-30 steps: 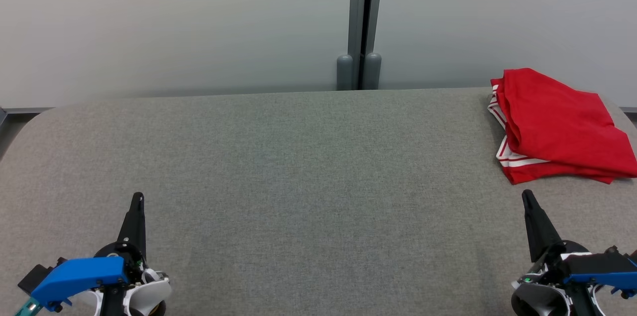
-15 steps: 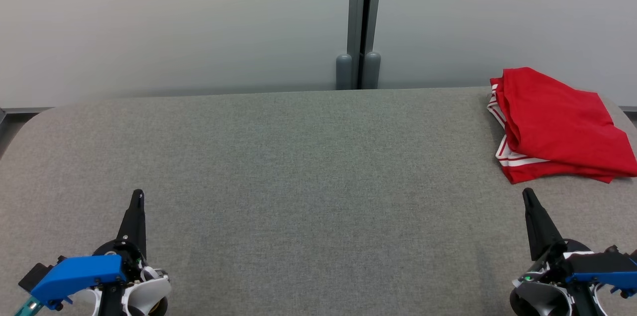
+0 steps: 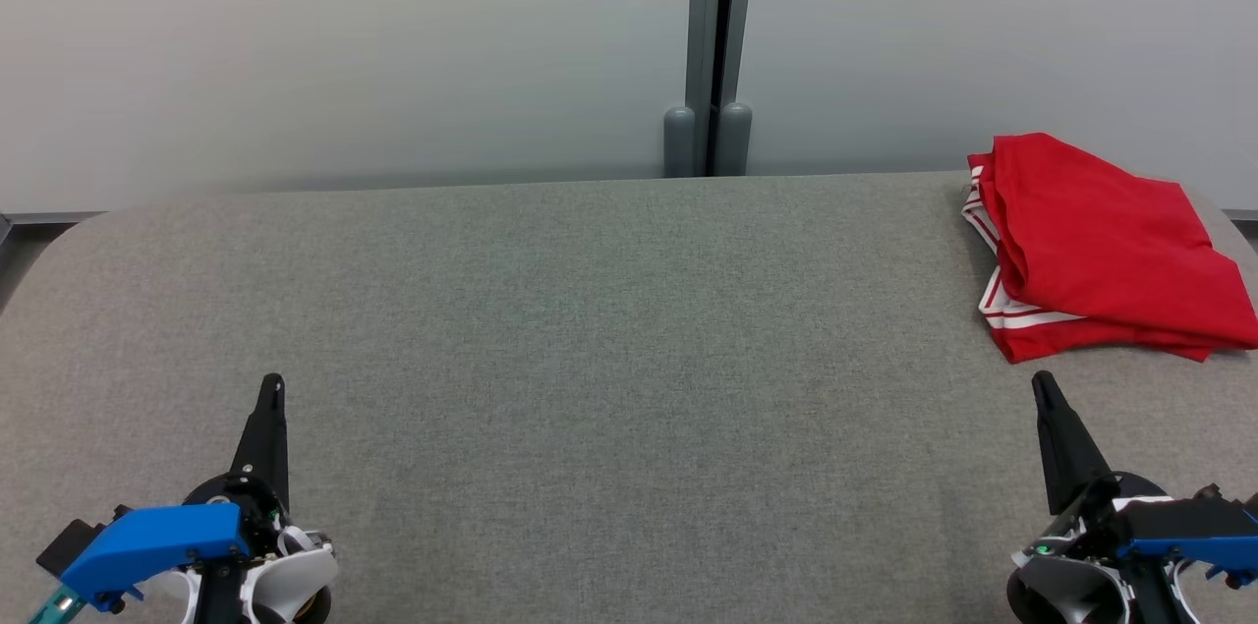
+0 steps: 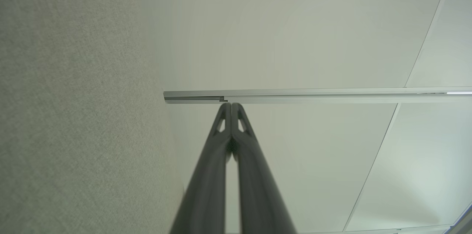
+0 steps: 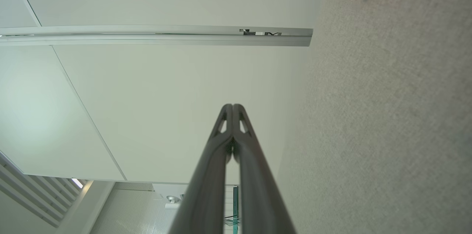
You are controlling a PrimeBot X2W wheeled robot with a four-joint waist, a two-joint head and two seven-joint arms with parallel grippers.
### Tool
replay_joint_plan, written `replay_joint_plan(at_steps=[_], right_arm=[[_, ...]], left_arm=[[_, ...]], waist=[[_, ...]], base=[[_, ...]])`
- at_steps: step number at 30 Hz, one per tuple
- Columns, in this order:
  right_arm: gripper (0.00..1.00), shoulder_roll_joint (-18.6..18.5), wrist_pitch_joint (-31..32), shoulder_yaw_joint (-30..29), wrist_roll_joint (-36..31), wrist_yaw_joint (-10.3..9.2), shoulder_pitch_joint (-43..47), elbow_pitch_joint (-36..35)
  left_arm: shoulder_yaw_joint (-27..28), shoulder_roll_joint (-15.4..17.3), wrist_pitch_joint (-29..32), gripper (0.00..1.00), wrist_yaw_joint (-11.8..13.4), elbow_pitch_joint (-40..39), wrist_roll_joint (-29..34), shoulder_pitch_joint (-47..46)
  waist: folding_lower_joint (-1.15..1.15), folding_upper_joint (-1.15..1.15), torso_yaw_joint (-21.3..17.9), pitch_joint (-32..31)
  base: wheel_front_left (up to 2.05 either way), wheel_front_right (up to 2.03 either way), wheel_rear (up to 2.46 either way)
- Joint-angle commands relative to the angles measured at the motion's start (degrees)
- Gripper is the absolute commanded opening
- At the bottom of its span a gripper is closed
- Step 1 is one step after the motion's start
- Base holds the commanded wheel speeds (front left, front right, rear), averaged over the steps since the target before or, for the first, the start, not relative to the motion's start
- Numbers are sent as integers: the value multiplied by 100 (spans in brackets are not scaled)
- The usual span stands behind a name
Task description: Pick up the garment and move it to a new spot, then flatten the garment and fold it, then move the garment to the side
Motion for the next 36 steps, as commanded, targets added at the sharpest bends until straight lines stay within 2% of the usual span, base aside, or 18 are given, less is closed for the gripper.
replay_joint_plan(at_steps=[1,36], right_arm=[[0,-42,17,-15,17,4,-88,-22],[0,-42,17,-14,18,4,-87,-21]], left_arm=[[5,-9,25,0,-49,-25,-16,-61],[4,-9,24,0,-36,-25,-18,-60]], waist=[[0,0,0,0],[0,0,0,0]], base=[[0,0,0],[0,0,0]])
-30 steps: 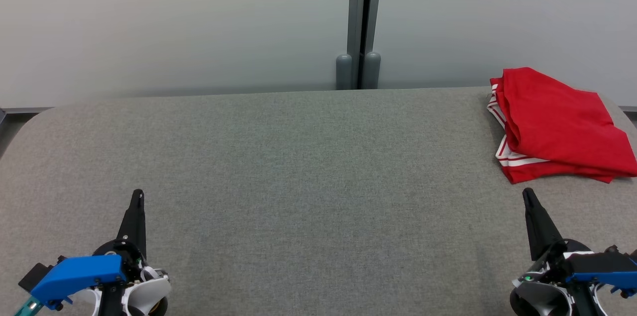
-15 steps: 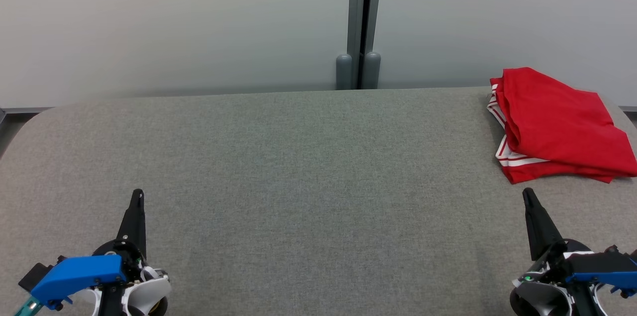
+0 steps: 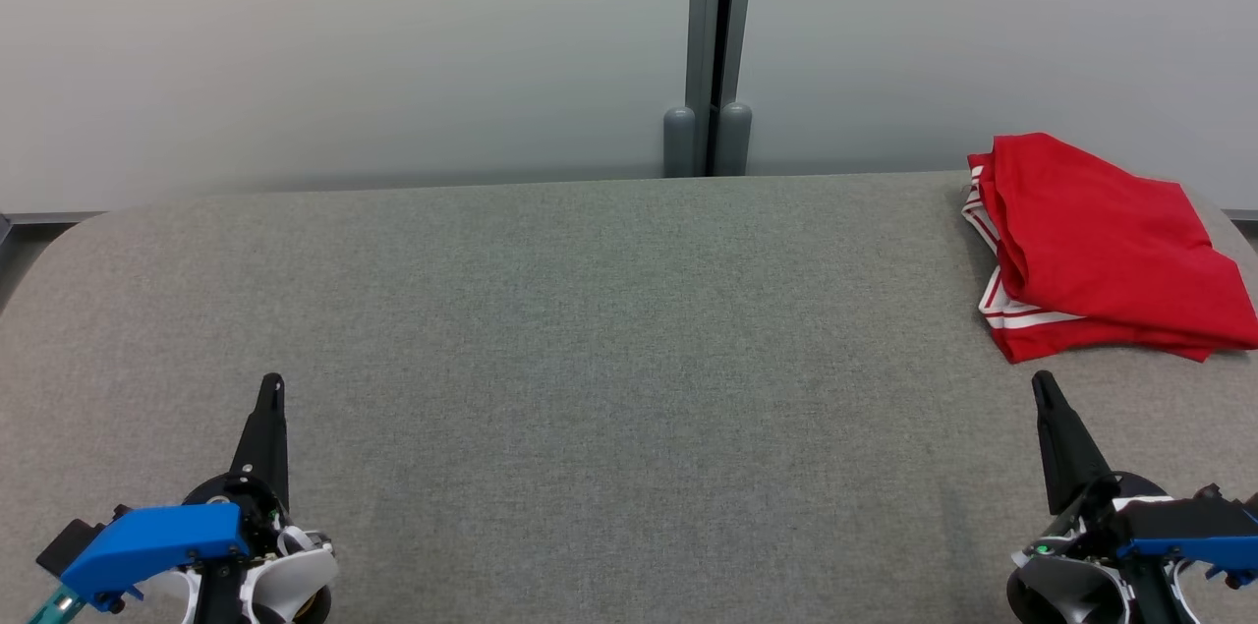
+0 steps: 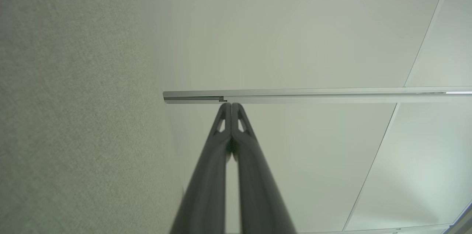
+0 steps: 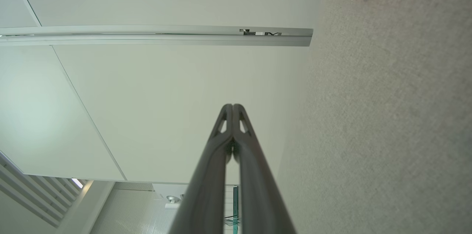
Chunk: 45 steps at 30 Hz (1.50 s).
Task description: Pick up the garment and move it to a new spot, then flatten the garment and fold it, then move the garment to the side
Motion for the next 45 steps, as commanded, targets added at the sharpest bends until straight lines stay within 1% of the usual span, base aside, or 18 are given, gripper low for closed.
replay_joint_plan(at_steps=[1,45], right_arm=[[0,-42,17,-14,18,4,-86,-20],[0,-41,16,-13,18,4,-85,-19]], left_arm=[[4,-9,24,0,-19,-24,-18,-60],[2,-9,23,0,-20,-25,-17,-60]], waist=[[-1,0,0,0],[-1,0,0,0]], base=[[0,0,0],[0,0,0]])
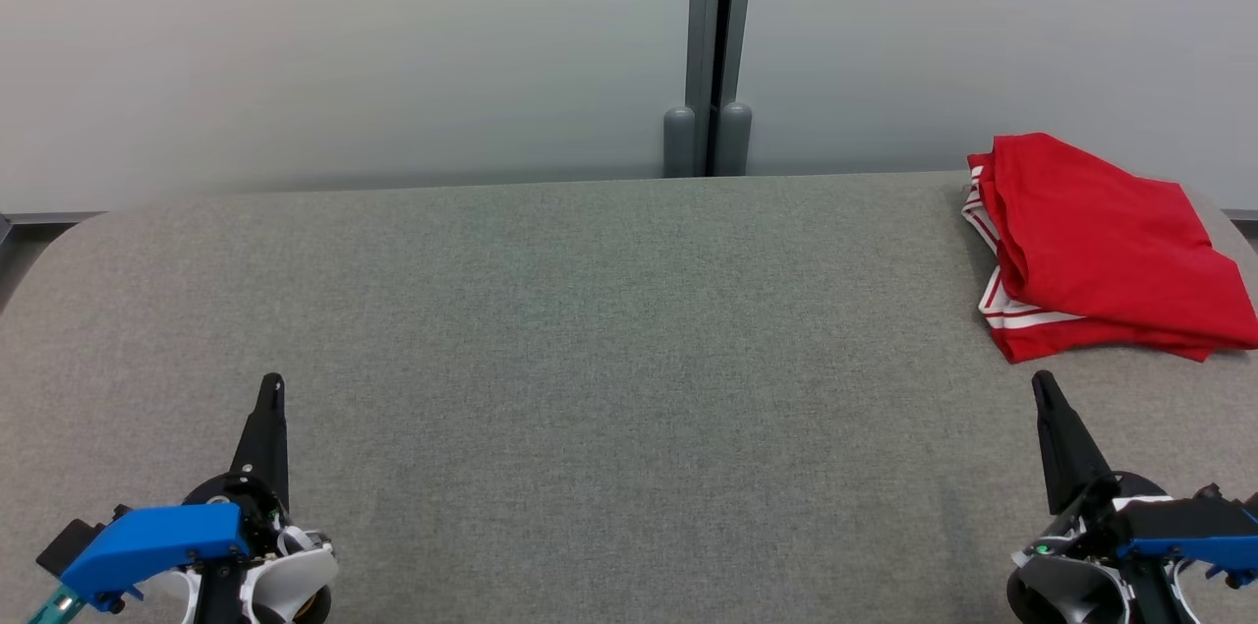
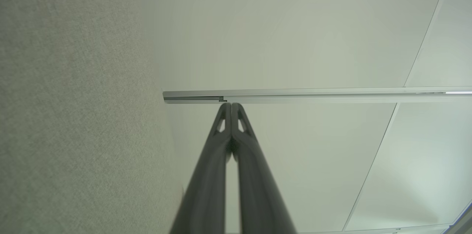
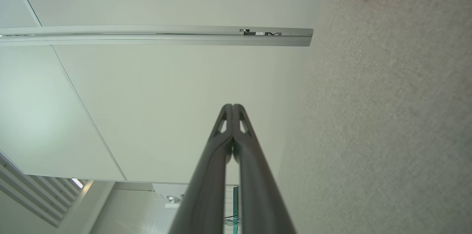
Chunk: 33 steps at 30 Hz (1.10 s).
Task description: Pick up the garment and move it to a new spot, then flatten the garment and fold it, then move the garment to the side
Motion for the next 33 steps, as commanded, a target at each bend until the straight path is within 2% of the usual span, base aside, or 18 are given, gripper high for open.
replay_joint_plan(at_steps=[1,33], right_arm=[[0,-40,16,-13,18,4,-84,-18],[0,-40,16,-13,19,4,-83,-18]], left_arm=[[2,-9,23,0,-20,-25,-14,-60],[2,-10,23,0,-20,-25,-15,-60]], waist=[[1,0,0,0],[1,0,0,0]], base=[[0,0,0],[0,0,0]])
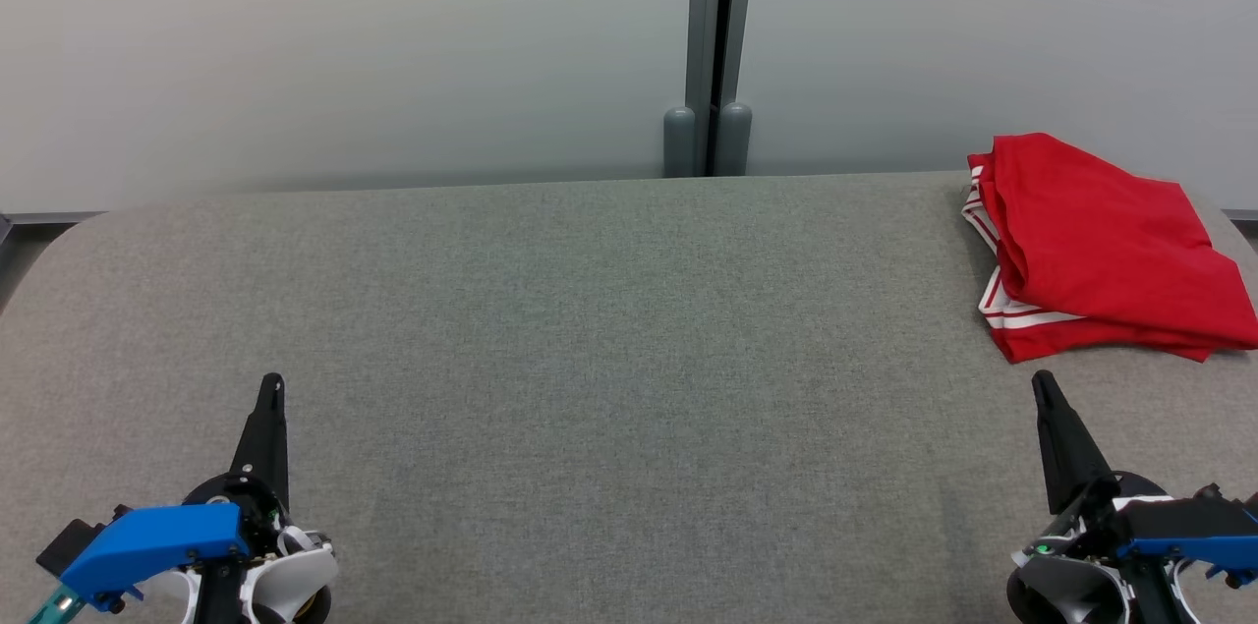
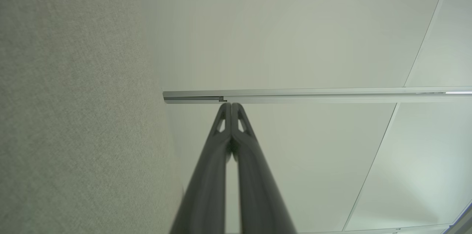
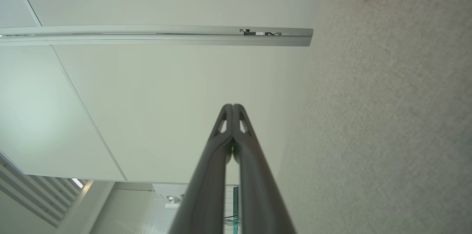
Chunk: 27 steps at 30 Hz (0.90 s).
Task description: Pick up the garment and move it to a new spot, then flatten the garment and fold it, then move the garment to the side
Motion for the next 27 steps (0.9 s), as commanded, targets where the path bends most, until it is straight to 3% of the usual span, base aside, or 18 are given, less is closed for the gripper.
replay_joint_plan(at_steps=[1,27], right_arm=[[0,-40,16,-13,19,4,-81,-18],[0,-41,15,-13,19,4,-80,-18]], left_arm=[[2,-10,23,0,-20,-24,-15,-60],[2,-10,22,0,-20,-24,-15,-60]], waist=[[0,0,0,0],[0,0,0,0]], base=[[0,0,0],[0,0,0]])
